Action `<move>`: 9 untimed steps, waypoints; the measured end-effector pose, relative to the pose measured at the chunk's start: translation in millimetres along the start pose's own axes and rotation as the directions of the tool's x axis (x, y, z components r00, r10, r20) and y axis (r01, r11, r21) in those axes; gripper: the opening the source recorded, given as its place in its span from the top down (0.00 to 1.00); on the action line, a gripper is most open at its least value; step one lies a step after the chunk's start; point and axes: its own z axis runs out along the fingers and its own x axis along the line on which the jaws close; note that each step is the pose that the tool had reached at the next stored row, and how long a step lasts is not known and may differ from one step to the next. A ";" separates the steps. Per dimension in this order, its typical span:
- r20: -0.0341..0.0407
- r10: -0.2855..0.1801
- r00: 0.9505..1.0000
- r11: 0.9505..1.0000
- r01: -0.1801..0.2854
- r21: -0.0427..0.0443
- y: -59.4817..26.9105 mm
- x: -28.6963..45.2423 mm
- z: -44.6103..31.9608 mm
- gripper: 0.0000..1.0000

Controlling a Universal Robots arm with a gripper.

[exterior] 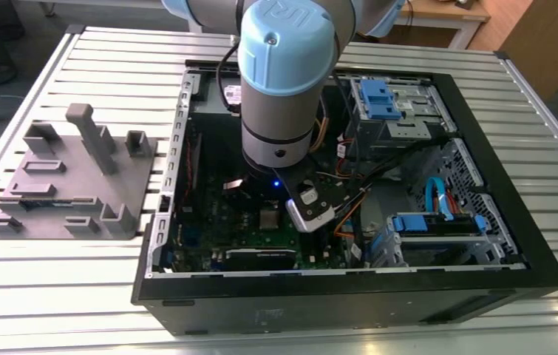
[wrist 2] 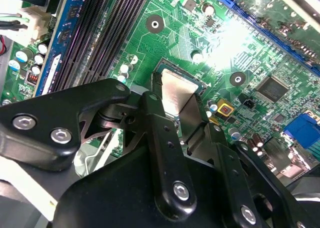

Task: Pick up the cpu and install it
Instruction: 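Place the cpu into insertion slot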

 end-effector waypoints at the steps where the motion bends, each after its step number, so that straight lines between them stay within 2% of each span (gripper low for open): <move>1: 0.000 0.000 1.000 1.000 0.000 0.000 0.0 0.0 0.0 0.61; 9: -0.001 0.000 1.000 1.000 0.000 -0.002 0.2 -0.2 -5.5 0.61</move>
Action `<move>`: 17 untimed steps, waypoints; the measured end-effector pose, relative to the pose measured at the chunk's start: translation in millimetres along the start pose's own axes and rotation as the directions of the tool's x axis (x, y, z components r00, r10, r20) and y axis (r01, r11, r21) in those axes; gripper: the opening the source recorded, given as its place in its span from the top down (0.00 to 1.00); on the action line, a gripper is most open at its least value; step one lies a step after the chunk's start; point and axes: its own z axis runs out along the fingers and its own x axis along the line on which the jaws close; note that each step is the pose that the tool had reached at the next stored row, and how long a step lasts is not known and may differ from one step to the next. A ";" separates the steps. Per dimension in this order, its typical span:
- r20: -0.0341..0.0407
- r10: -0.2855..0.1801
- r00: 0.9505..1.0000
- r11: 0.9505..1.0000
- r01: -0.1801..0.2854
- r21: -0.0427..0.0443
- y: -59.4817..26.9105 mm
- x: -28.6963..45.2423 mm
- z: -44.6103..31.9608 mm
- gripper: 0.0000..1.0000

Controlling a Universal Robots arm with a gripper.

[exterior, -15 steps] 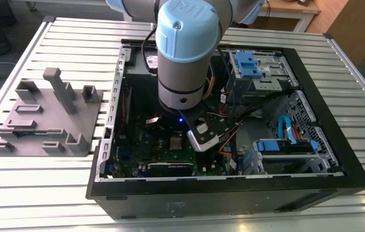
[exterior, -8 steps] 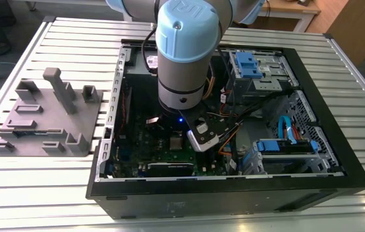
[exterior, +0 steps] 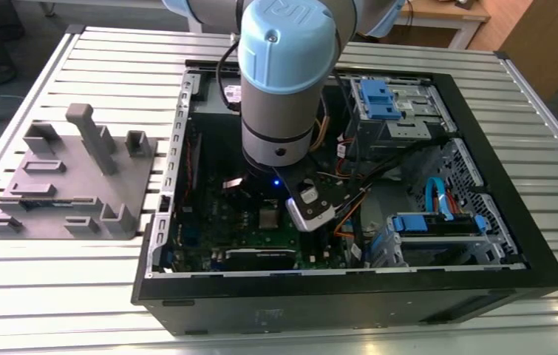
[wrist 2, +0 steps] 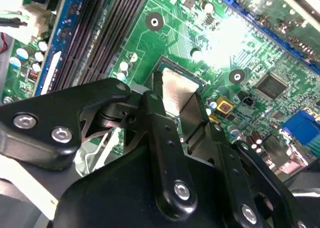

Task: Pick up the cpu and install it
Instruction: 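Place the cpu into insertion slot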

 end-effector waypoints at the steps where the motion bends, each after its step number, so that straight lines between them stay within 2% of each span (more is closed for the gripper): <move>1: 0.000 0.000 1.000 1.000 0.000 0.000 0.0 0.0 -0.8 0.61; 4: 0.000 0.000 1.000 1.000 0.000 0.000 0.0 -0.1 -1.4 0.61; 8: 0.000 0.029 1.000 1.000 -0.029 0.000 -0.1 -0.1 -1.5 0.61; 17: 0.000 0.030 1.000 1.000 -0.030 -0.001 -0.6 0.2 -1.4 0.61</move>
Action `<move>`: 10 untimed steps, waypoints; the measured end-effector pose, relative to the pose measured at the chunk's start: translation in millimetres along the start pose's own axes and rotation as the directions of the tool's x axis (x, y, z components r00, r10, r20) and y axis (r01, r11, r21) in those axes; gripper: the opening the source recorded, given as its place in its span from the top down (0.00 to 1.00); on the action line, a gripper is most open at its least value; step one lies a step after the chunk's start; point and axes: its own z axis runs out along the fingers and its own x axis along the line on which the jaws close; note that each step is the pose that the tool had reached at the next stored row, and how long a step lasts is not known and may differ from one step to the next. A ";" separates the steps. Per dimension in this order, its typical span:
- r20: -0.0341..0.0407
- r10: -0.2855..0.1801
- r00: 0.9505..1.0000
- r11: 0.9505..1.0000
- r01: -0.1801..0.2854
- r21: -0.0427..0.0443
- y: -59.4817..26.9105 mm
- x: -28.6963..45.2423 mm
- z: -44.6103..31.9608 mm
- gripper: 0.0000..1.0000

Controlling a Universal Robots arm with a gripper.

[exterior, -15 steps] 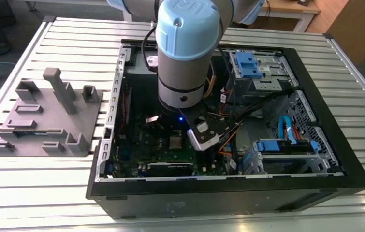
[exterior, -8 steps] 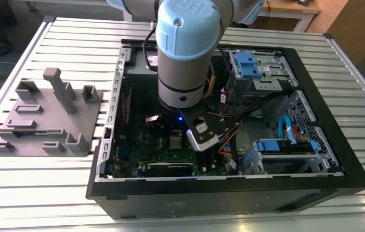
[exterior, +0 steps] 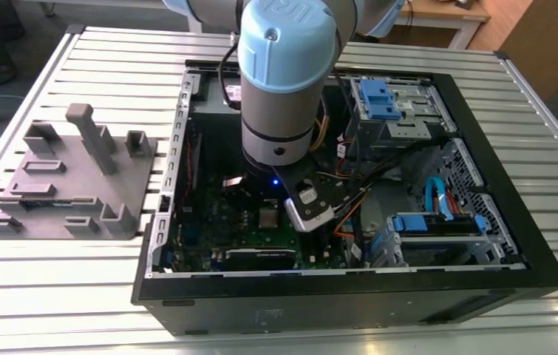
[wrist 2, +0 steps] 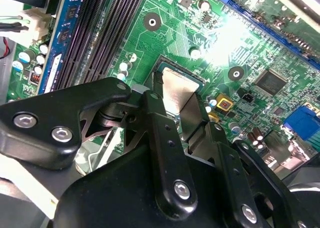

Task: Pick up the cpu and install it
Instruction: 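Place the cpu into insertion slot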

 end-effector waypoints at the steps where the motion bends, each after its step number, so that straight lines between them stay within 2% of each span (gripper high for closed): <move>1: 0.000 0.000 1.000 1.000 0.000 0.000 0.0 0.0 0.0 0.61; 10: 0.000 -0.001 1.000 1.000 0.001 0.000 -0.1 0.0 1.5 0.61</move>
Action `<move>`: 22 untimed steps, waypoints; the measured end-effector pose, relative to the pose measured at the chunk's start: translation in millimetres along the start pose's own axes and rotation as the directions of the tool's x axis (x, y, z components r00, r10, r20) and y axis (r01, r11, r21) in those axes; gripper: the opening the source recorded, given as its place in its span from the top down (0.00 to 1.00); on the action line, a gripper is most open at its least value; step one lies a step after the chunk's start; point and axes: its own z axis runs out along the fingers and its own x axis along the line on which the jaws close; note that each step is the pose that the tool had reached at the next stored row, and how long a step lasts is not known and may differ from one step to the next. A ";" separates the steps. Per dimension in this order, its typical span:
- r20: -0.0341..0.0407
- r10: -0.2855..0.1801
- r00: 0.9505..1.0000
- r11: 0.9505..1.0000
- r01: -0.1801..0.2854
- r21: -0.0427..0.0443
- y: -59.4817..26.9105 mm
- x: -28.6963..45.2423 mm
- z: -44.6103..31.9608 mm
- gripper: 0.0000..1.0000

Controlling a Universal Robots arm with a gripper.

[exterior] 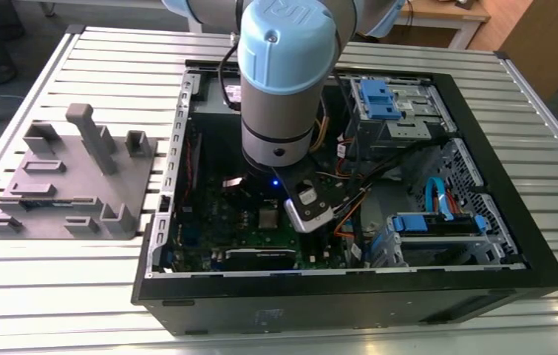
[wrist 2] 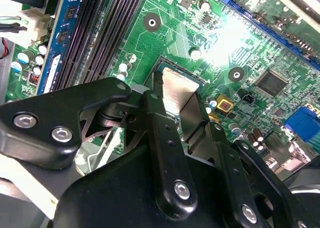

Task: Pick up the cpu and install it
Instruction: 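Place the cpu into insertion slot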

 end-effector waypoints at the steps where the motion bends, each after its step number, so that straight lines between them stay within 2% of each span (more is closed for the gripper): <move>1: 0.000 0.000 1.000 1.000 0.000 0.000 0.0 0.0 0.0 0.61; 22: 0.000 0.000 1.000 1.000 0.000 0.000 -0.1 0.4 3.1 0.61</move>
